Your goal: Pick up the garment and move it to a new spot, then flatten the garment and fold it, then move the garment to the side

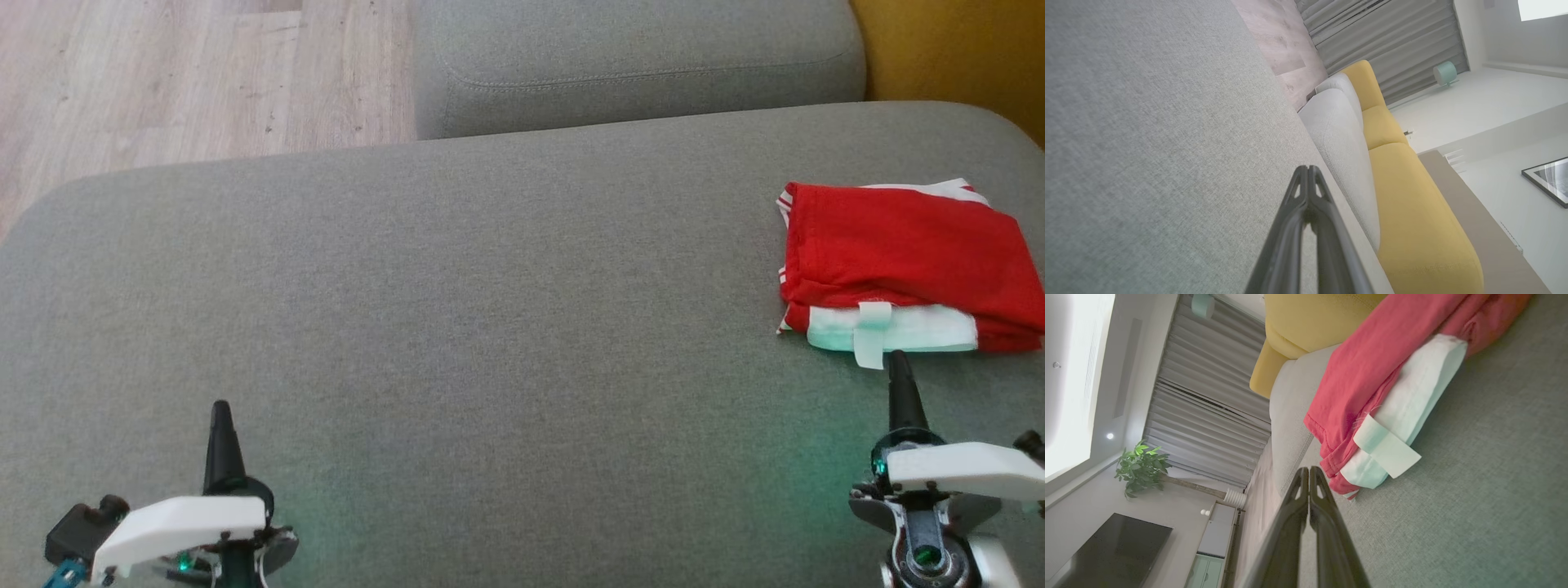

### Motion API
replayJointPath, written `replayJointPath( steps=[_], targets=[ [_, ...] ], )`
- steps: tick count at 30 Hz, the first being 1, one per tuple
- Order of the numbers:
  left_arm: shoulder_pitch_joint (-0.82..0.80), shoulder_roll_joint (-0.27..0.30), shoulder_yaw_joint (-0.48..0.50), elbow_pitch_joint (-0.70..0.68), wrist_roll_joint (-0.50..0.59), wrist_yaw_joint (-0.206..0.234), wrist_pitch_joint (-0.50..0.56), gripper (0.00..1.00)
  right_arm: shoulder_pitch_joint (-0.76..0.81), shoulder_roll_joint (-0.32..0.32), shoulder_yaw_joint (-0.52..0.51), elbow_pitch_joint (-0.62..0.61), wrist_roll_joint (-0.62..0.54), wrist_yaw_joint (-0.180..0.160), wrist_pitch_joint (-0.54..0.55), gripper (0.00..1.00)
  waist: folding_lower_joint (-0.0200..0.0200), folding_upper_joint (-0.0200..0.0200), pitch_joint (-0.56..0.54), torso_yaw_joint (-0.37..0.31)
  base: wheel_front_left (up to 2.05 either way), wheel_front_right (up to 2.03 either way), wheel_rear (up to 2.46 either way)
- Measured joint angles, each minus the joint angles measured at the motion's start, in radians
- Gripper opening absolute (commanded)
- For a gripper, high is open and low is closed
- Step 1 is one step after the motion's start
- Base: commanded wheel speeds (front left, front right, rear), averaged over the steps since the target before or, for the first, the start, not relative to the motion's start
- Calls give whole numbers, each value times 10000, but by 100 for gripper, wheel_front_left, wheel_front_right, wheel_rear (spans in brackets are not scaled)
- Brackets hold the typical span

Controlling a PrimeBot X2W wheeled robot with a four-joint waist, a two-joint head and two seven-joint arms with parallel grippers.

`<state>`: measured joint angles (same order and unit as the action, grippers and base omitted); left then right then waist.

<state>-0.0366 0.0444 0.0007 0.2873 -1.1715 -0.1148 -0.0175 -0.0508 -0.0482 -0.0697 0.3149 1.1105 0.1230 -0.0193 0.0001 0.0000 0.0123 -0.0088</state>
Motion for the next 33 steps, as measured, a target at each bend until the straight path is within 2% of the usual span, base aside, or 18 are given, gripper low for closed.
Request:
replayJointPath(
  steps=[33],
  targets=[
    [-174, -10, 600, -40, -3216, -13, 965, 0, -17, 6, -449, -222, 3666, 0, 918, 0, -2, 0, -70, 67, 0, 0, 0]
  ],
)
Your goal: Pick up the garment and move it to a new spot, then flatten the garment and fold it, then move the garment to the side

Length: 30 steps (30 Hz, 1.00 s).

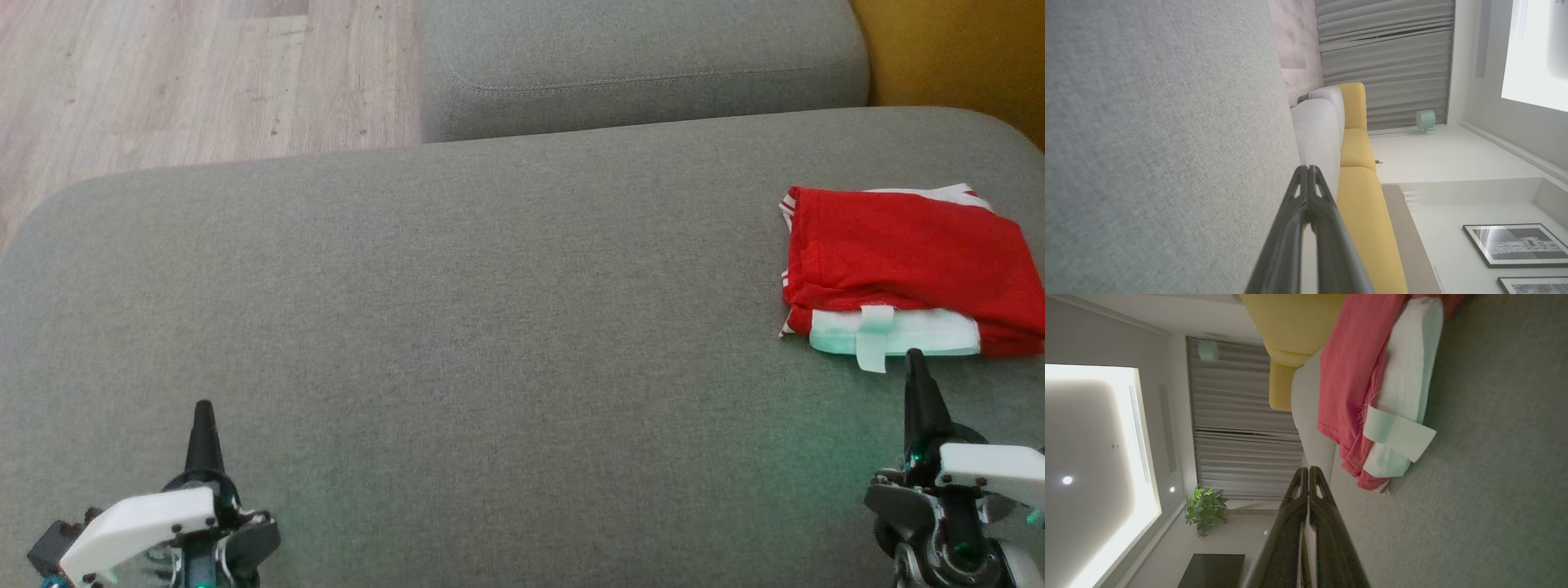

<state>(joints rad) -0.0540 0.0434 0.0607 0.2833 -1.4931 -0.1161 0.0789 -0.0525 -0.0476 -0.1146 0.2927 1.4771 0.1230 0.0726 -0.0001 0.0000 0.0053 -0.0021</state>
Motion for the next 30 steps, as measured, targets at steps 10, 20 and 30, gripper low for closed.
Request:
replayJointPath(
  steps=[10, 20, 30],
  targets=[
    [-20, -2, 113, -10, -882, -77, 249, 0, -3, 4, -146, -65, 986, 0, 293, 0, 0, 0, -19, 18, 0, 0, 0],
    [-23, -2, 176, -12, -1103, -77, 270, 0, -4, 8, -184, -98, 1246, 0, 347, 0, 0, 0, -22, 21, 0, 0, 0],
    [-23, -4, 180, -12, -1103, -77, 270, 0, -4, 8, -188, -100, 1246, 0, 347, 0, 1, 0, -22, 21, 0, 0, 0]
  ],
)
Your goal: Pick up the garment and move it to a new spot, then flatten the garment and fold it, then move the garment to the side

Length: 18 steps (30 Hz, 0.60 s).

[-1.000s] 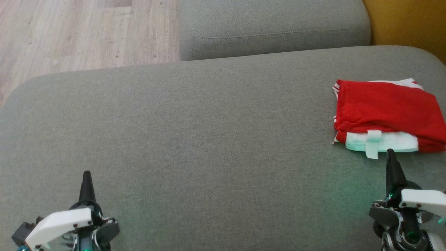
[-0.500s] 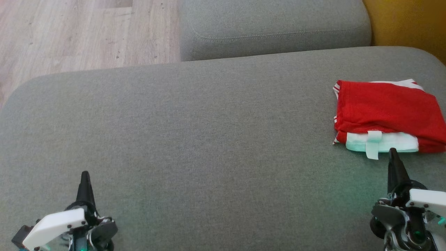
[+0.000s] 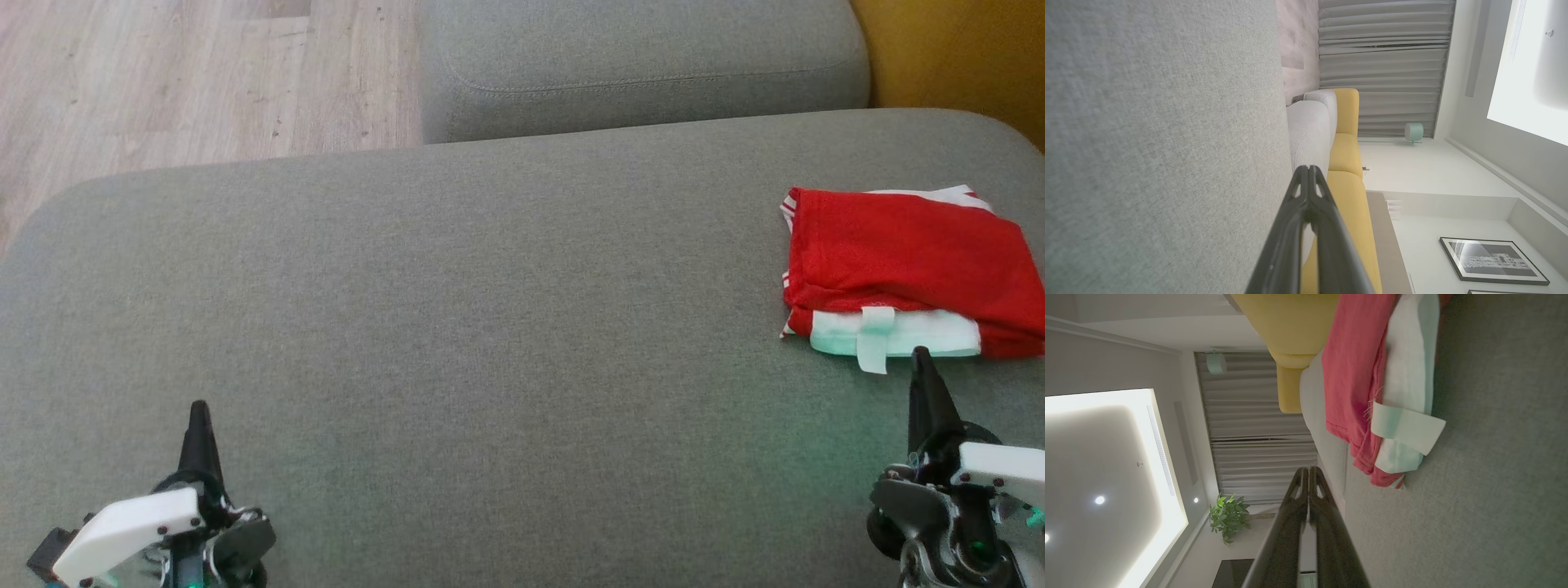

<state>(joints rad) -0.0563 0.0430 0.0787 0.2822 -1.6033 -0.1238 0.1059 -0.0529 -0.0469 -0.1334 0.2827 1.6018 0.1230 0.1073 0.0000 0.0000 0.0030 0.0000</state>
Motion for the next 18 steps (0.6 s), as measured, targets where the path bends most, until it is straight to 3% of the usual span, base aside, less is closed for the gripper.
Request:
replayJointPath(
  steps=[18],
  targets=[
    [-1, 0, 4, 0, 0, 0, 0, 0, -1, 2, -4, 0, 0, 0, 2, 0, 1, 0, 0, 0, 0, 0, 0]
  ],
)
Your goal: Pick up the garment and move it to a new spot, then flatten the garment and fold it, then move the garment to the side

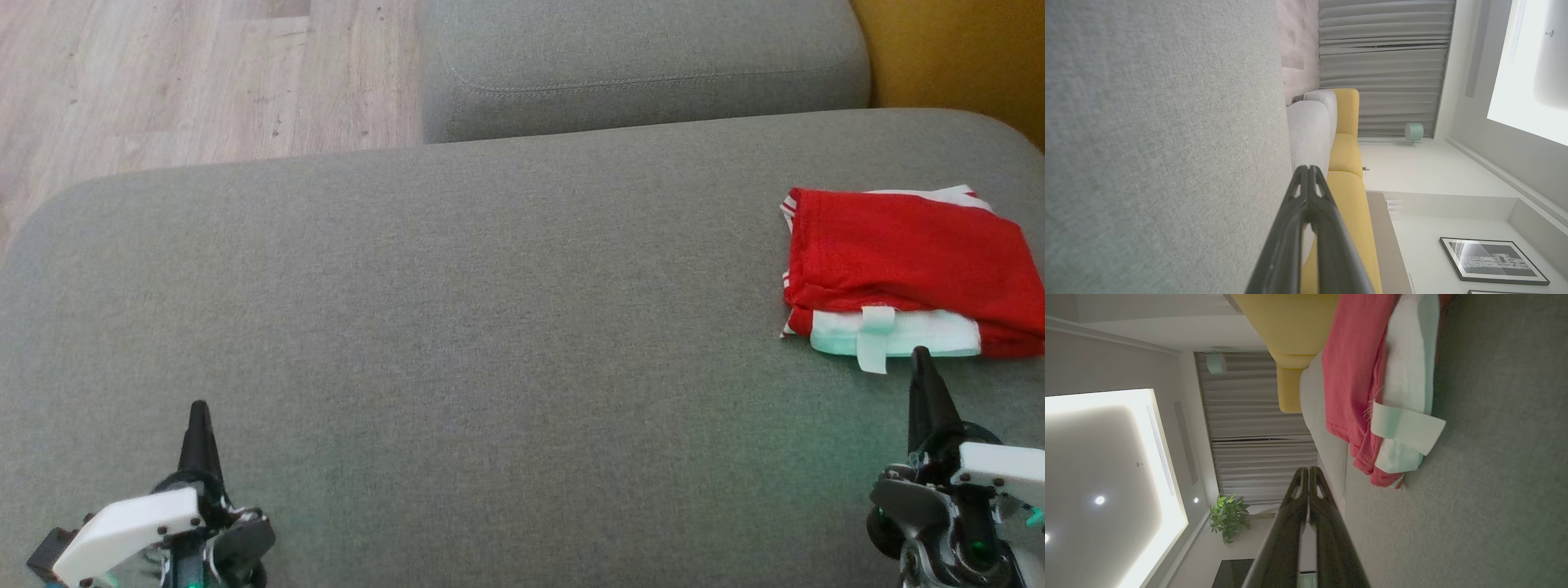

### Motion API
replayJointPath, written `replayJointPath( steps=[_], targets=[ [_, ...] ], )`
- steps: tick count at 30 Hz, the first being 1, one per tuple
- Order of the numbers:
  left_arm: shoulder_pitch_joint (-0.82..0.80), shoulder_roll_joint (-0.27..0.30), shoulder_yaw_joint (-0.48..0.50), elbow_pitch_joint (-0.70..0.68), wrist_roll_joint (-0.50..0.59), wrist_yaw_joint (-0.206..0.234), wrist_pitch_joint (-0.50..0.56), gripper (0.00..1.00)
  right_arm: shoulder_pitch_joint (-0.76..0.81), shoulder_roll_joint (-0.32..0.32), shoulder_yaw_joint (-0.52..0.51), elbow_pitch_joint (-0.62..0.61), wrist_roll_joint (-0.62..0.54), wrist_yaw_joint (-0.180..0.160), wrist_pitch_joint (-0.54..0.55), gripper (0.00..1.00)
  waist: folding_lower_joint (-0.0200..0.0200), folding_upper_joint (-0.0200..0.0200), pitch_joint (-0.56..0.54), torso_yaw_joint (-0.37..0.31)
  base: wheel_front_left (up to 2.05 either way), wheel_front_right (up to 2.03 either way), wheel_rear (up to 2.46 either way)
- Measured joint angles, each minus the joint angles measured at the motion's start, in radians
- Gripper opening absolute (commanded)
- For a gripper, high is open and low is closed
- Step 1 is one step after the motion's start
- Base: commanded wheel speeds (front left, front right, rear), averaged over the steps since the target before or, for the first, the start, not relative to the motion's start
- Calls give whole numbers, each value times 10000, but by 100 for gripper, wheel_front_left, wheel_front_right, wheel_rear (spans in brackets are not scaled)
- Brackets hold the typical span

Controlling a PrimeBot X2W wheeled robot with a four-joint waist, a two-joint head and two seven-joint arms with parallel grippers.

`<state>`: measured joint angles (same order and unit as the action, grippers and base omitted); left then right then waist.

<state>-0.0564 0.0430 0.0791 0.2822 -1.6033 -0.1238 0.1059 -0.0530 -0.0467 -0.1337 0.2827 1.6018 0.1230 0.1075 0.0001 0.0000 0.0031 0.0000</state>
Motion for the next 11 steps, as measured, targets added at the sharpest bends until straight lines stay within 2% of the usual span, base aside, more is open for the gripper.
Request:
replayJointPath(
  steps=[11],
  targets=[
    [0, 0, 0, 0, 0, 0, 0, 0, 0, 2, 0, 0, 0, 0, 0, 0, 0, 0, 0, 0, 0, 0, 0]
  ],
)
